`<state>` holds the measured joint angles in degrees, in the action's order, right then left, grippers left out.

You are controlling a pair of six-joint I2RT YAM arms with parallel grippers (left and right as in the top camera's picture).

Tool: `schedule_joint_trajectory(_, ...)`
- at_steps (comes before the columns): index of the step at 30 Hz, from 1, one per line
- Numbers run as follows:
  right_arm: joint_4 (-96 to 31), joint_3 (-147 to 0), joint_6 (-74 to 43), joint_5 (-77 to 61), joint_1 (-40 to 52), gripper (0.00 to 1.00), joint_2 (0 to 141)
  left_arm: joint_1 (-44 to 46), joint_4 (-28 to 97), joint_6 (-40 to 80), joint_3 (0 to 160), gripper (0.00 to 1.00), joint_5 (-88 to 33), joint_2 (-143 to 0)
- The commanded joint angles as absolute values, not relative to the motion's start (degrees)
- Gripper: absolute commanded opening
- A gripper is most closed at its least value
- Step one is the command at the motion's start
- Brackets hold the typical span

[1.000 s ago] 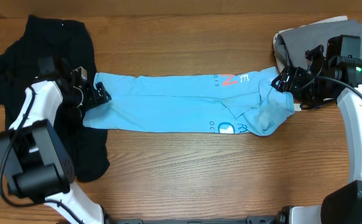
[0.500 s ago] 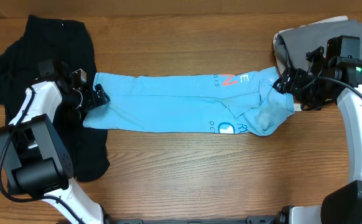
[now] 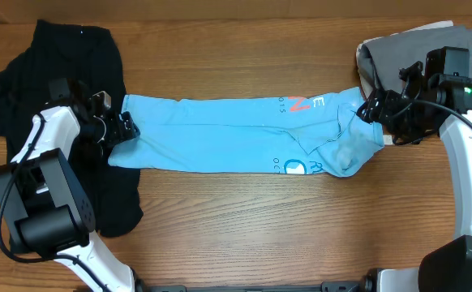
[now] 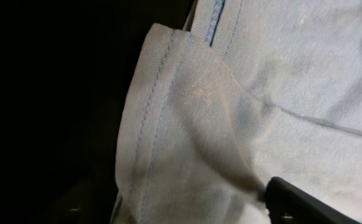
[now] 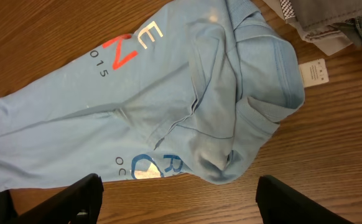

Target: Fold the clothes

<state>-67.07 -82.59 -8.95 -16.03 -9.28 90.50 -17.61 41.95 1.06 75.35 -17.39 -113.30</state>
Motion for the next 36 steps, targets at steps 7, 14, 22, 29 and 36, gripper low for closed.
schedule_joint_trajectory(7, -67.0, -82.7, -8.5, -15.5, -9.0, 0.84, 90.3, -13.3, 40.7, -0.2, 76.1, 0.75, -20.2, -116.5)
schedule_joint_trajectory(14, -66.7, -82.7, -8.5, -15.5, -9.0, 0.84, 90.3, -11.9, 40.5, 0.2, 76.2, 0.68, -20.6, -116.5)
schedule_joint_trajectory(22, -66.7, -82.7, -8.5, -15.5, -9.0, 0.84, 90.4, -11.9, 42.5, 0.4, 78.5, 0.45, -20.6, -116.5)
schedule_joint_trajectory(29, -66.8, -82.7, -8.5, -15.5, -9.0, 0.84, 90.4, -11.9, 44.7, 0.4, 81.4, 0.10, -20.6, -116.5)
schedule_joint_trajectory(36, -66.8, -82.7, -8.5, -15.5, -9.0, 0.84, 90.4, -12.1, 50.3, 0.4, 86.3, 0.04, -20.4, -116.5)
